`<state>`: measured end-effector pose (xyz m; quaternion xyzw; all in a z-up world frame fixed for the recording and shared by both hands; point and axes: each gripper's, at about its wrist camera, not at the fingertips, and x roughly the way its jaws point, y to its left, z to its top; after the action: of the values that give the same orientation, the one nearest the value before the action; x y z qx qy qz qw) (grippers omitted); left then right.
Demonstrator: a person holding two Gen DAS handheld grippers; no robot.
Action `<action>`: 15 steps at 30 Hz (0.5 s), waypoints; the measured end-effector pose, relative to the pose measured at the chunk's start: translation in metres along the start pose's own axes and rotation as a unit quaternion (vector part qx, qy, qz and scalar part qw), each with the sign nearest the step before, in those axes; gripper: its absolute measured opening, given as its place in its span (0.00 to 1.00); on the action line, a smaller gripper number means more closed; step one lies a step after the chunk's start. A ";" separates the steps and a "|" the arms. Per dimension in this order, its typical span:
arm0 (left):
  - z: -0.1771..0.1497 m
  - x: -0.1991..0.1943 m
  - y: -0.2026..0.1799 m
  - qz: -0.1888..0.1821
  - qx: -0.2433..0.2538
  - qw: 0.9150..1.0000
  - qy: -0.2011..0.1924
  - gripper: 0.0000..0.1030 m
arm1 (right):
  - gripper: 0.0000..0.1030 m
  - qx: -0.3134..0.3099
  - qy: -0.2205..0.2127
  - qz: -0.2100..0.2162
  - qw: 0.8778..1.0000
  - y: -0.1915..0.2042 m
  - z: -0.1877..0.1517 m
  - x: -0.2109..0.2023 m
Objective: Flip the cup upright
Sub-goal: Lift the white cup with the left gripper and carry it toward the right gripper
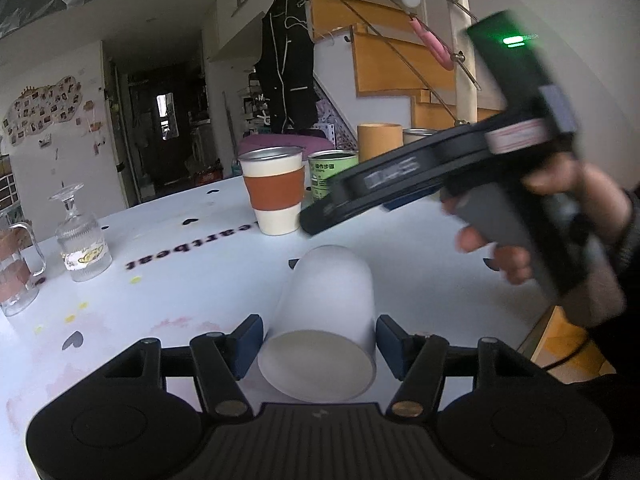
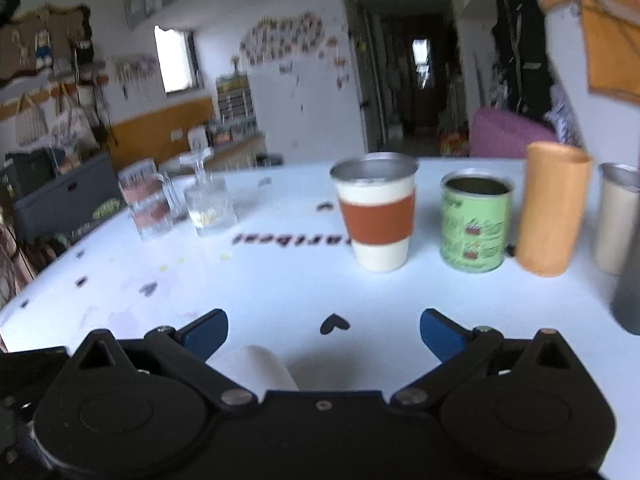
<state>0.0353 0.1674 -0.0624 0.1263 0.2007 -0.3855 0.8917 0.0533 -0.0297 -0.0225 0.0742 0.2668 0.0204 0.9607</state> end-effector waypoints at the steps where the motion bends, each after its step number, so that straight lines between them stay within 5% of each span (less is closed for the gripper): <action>1: -0.002 0.000 -0.001 0.002 0.001 1.000 0.002 0.67 | 1.00 -0.003 0.017 0.005 1.000 0.002 0.001 0.011; 6: -0.011 -0.007 0.003 0.005 -0.008 1.000 0.014 0.72 | 1.00 -0.010 0.060 0.014 0.998 0.006 -0.002 0.039; 15: -0.017 -0.007 0.035 0.048 -0.090 0.995 0.018 0.71 | 1.00 0.030 0.054 -0.012 0.998 -0.025 -0.017 0.015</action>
<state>0.0523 0.2016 -0.0714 0.0620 0.2448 -0.3204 0.9130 0.0572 -0.0515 -0.0479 0.0989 0.3198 0.0043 0.9423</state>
